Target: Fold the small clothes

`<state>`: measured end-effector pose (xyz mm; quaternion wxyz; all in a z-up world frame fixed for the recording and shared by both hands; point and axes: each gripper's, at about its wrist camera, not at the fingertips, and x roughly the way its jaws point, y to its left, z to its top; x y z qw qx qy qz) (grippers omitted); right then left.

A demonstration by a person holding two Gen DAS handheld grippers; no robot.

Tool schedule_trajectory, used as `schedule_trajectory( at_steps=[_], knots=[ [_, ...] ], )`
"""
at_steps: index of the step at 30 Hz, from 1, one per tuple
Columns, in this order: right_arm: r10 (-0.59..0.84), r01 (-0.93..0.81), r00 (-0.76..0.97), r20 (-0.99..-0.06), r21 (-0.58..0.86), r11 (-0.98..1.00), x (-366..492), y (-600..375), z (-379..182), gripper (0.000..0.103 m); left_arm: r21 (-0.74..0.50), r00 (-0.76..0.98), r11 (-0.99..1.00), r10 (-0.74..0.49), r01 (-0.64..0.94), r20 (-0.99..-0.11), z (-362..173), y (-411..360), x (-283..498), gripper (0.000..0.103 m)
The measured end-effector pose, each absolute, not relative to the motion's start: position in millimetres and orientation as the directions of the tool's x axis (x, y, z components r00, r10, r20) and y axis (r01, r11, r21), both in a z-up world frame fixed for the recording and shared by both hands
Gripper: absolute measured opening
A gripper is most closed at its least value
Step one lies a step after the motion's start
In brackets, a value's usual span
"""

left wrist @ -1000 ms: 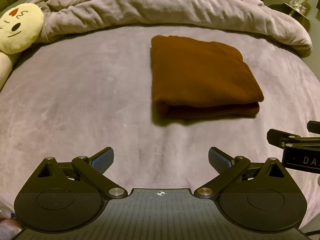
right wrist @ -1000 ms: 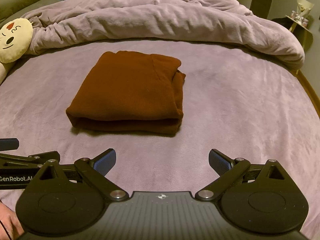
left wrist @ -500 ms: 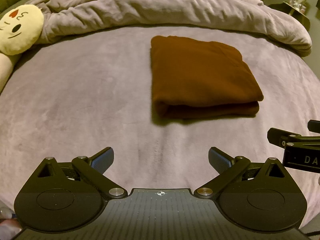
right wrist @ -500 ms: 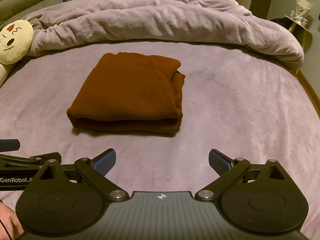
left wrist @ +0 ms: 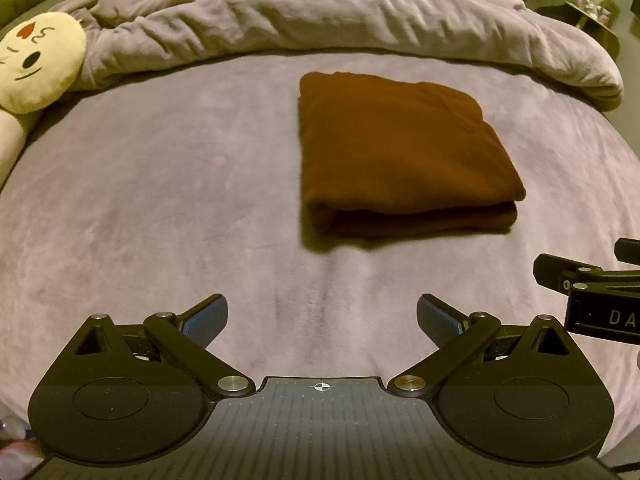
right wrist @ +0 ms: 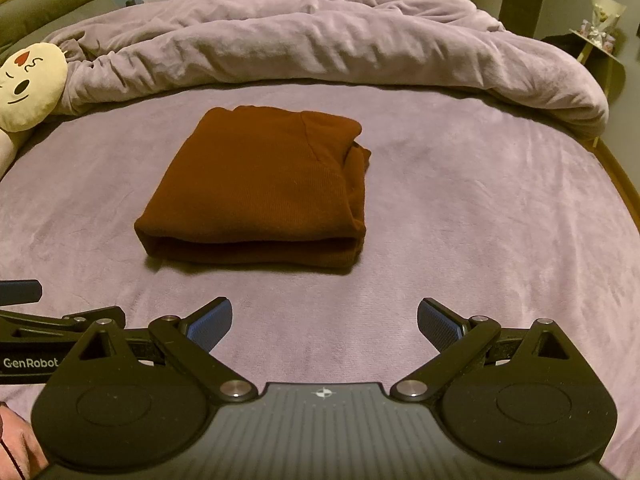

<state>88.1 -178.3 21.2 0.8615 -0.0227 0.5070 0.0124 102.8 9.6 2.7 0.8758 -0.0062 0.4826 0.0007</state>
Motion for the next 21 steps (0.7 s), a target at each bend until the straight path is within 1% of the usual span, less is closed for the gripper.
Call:
schedule_trajectory(
  at_steps=[21],
  knots=[
    [-0.002, -0.041, 0.484, -0.875, -0.025, 0.999, 87.6, -178.1, 20.4, 0.099, -0.006, 0.535, 1.000, -0.004, -0.002, -0.845, 1.8, 5.6, 103.2, 0.103]
  ],
)
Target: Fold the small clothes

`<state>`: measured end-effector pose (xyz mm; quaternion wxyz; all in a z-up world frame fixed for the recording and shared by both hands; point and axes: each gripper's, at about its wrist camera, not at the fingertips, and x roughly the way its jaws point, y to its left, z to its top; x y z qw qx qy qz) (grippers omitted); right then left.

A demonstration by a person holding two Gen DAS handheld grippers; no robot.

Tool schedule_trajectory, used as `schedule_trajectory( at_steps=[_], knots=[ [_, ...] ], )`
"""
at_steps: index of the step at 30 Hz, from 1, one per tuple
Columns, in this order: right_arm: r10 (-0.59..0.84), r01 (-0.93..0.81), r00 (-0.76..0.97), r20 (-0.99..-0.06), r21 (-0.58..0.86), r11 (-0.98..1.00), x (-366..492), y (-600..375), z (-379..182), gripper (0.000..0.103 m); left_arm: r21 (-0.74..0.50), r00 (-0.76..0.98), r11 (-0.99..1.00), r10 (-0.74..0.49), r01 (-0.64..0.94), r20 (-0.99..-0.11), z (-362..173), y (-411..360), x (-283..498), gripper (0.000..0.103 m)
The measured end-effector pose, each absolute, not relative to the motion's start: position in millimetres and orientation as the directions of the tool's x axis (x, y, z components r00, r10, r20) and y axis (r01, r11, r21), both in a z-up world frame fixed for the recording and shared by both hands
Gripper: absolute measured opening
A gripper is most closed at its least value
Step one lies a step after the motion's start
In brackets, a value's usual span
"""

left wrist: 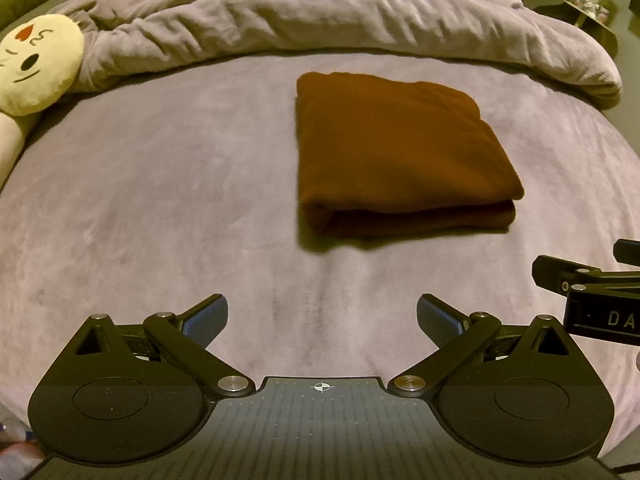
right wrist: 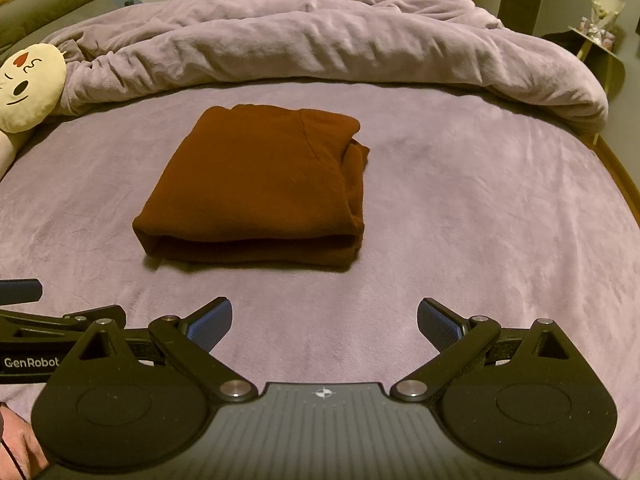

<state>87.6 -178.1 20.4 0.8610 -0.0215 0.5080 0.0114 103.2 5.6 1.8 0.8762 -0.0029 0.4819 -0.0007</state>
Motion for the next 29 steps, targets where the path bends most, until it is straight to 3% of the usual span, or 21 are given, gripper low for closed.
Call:
schedule_trajectory(
  at_steps=[29],
  knots=[
    [-0.006, -0.042, 0.485, -0.874, -0.030, 0.999, 85.8, -178.6, 20.8, 0.099, 0.018, 0.562, 0.999, -0.005, 0.036, -0.827, 1.0, 1.3, 98.0, 0.103]
  ],
)
